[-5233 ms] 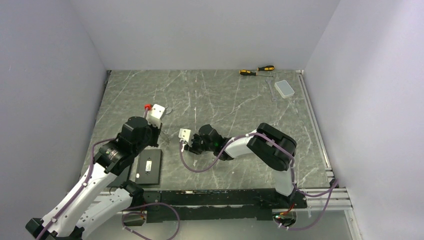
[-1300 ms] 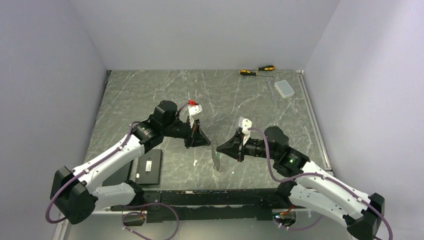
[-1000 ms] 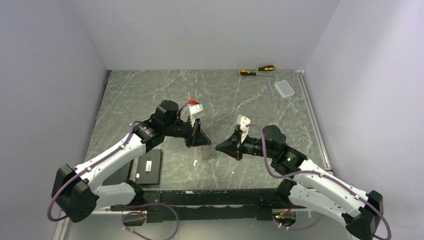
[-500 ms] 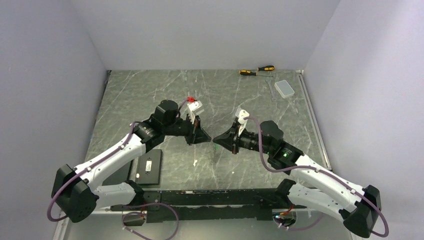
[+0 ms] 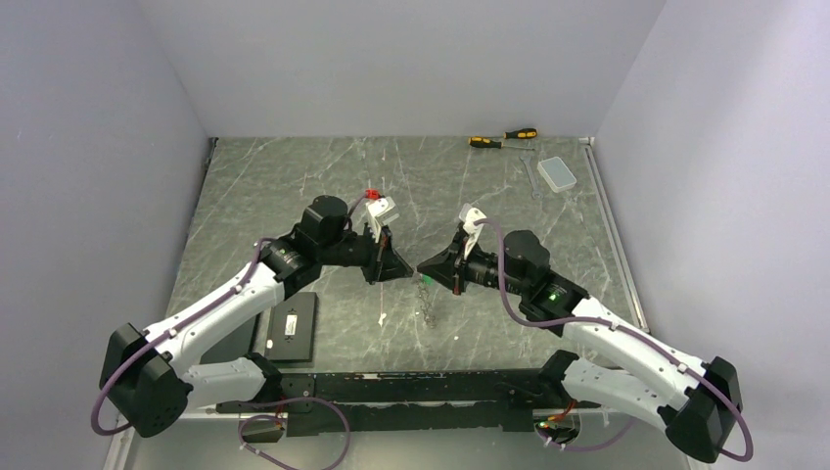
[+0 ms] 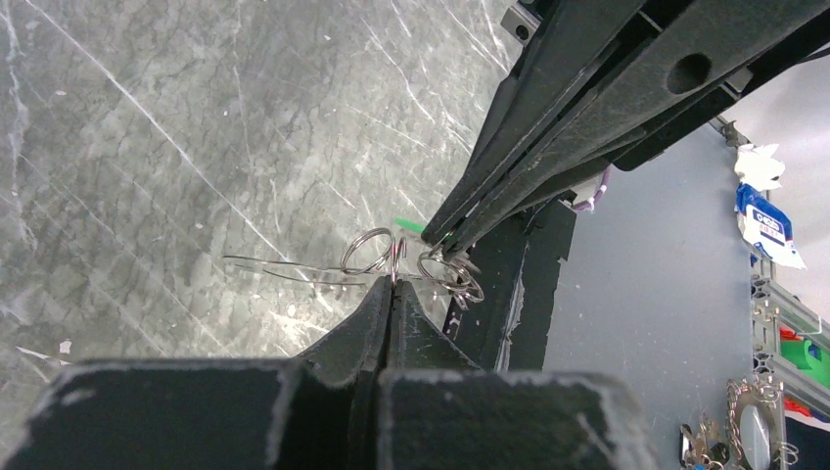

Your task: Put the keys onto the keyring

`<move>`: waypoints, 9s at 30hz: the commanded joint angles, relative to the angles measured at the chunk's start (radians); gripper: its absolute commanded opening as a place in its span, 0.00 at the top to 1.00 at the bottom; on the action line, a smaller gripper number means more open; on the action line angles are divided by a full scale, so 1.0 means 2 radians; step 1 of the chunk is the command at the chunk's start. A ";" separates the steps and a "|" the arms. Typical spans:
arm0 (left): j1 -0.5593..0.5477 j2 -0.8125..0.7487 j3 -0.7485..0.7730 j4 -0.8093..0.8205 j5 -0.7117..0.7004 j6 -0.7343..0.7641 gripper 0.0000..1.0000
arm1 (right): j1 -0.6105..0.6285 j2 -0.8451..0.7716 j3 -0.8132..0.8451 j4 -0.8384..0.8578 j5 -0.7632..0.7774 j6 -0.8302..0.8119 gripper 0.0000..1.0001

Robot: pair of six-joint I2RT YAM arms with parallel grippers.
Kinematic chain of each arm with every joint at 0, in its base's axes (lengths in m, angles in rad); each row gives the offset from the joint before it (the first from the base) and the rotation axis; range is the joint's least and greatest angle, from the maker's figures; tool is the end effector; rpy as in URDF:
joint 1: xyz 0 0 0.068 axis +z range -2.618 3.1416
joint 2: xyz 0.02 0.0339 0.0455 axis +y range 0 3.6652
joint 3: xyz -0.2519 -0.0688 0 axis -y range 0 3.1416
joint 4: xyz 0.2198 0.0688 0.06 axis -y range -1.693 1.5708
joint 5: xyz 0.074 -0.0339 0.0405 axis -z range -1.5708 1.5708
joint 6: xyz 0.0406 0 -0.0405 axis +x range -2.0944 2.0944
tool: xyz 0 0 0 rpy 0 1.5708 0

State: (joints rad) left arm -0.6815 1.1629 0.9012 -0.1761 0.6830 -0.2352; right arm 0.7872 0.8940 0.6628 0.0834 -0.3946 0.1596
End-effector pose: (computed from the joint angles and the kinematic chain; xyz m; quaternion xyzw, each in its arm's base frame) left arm 0.1729 -0.1733 0.3011 0.3512 0.7356 -0.4772 0.3285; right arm 0.1303 0.1528 0.3015 -0.3510 0.6669 0.4241 0.5022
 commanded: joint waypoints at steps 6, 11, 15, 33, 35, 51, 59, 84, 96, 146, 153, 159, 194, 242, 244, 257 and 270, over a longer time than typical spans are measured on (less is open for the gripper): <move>-0.001 -0.011 0.000 0.031 0.012 -0.014 1.00 | -0.008 0.009 0.028 0.033 -0.032 0.007 1.00; -0.001 -0.009 0.000 0.032 0.015 -0.014 1.00 | -0.009 0.005 0.025 0.041 -0.044 0.008 1.00; -0.002 -0.010 -0.001 0.033 0.016 -0.014 1.00 | -0.010 0.006 0.026 0.037 -0.036 0.005 1.00; -0.002 -0.009 -0.002 0.039 0.031 -0.014 1.00 | -0.011 0.014 0.026 0.050 -0.018 0.007 1.00; -0.002 -0.011 -0.003 0.041 0.033 -0.014 1.00 | -0.011 0.017 0.027 0.050 -0.017 0.007 1.00; -0.002 -0.014 -0.005 0.044 0.037 -0.016 1.00 | -0.015 0.014 0.025 0.048 -0.004 0.004 1.00; -0.002 -0.016 -0.004 0.044 0.038 -0.014 1.00 | -0.018 0.009 0.022 0.044 0.003 0.004 1.00; -0.002 -0.030 -0.009 0.050 0.033 -0.012 1.00 | -0.031 0.006 0.008 0.049 0.000 0.027 1.00; -0.002 -0.034 -0.011 0.051 0.031 -0.010 1.00 | -0.035 0.010 0.007 0.054 -0.012 0.035 1.00; -0.002 -0.053 -0.009 0.036 0.016 0.008 1.00 | -0.038 -0.045 -0.013 0.038 -0.037 0.015 0.46; -0.001 -0.060 -0.016 0.058 0.046 0.004 1.00 | -0.038 -0.067 -0.033 0.062 -0.075 -0.001 0.46; -0.002 -0.073 -0.023 0.074 0.062 0.003 1.00 | -0.038 -0.067 -0.036 0.075 -0.141 -0.012 0.46; -0.002 -0.085 -0.029 0.084 0.078 0.015 1.00 | -0.038 -0.004 -0.018 0.127 -0.193 0.002 0.84; -0.002 -0.084 -0.004 0.009 0.053 0.069 0.82 | -0.038 0.005 0.006 0.098 -0.209 -0.001 1.00; -0.002 -0.084 0.001 -0.011 0.047 0.080 0.80 | -0.038 0.004 0.010 0.082 -0.206 -0.007 1.00; -0.002 -0.094 0.010 -0.062 0.030 0.133 0.59 | -0.038 -0.008 0.030 0.001 -0.190 -0.041 1.00; -0.002 -0.094 0.063 -0.151 0.054 0.229 0.03 | -0.029 -0.013 0.097 -0.166 -0.121 -0.111 1.00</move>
State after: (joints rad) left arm -0.6823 0.9897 0.9741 -0.4358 0.7494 0.1375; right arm 0.7155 0.8867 0.7841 -0.1741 -0.6884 -0.0132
